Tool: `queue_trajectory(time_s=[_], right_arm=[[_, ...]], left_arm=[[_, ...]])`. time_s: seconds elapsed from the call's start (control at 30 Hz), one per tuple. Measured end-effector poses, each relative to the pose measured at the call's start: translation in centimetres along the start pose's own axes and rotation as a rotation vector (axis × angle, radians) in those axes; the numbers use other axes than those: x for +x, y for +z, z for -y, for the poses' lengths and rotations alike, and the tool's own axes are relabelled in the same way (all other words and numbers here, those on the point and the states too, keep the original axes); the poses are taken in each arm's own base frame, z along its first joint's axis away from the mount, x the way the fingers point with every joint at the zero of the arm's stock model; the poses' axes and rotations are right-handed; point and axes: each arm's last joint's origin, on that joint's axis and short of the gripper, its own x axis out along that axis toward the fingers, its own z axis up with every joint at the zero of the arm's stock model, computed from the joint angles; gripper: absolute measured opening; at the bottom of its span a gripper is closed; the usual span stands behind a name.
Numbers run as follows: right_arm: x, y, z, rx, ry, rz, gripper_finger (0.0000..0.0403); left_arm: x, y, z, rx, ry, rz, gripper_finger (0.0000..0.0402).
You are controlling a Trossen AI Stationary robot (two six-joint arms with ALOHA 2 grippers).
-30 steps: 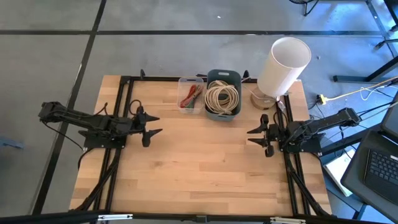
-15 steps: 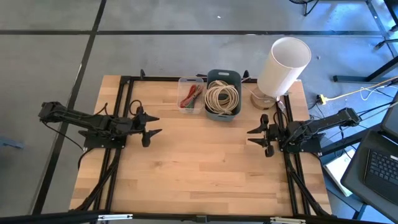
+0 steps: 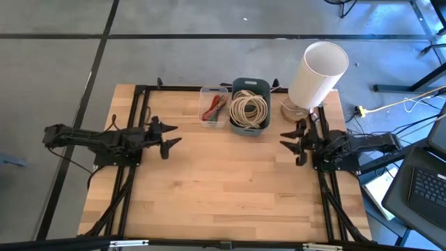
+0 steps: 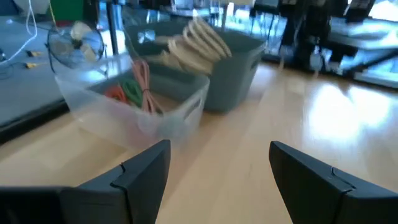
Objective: Pick and place USB-C Cables
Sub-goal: Return to Home Position
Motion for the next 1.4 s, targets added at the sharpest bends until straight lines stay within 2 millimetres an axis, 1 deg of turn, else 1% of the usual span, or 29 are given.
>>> queue_trajectory(time_s=[0.07,0.33,0.7,1.27,1.33,1.4], right_arm=[[0.0,0.2,0.3,0.003,-0.032,0.025,0.0148],[0.0,0.2,1.0,-0.004,-0.104,0.023,0.0148],[0.1,0.2,1.4,-0.008,-0.146,0.020,0.0148],[0.1,0.2,1.4,-0.009,-0.146,0.020,0.0148],[0.1,0.2,1.4,-0.009,-0.146,0.020,0.0148],[0.1,0.2,1.4,-0.008,-0.146,0.020,0.0148]], left_arm=[[0.0,0.1,-0.2,-0.014,0.005,0.026,0.0267],[-0.3,0.6,-1.0,-0.057,0.055,0.108,0.0267],[-1.6,2.1,-2.2,-0.134,0.117,0.306,0.0267],[-1.6,2.1,-2.4,-0.134,0.133,0.305,0.0267],[-1.6,2.0,-2.3,-0.177,0.108,0.304,0.0267],[-1.5,2.0,-2.1,-0.184,0.048,0.289,0.0267]])
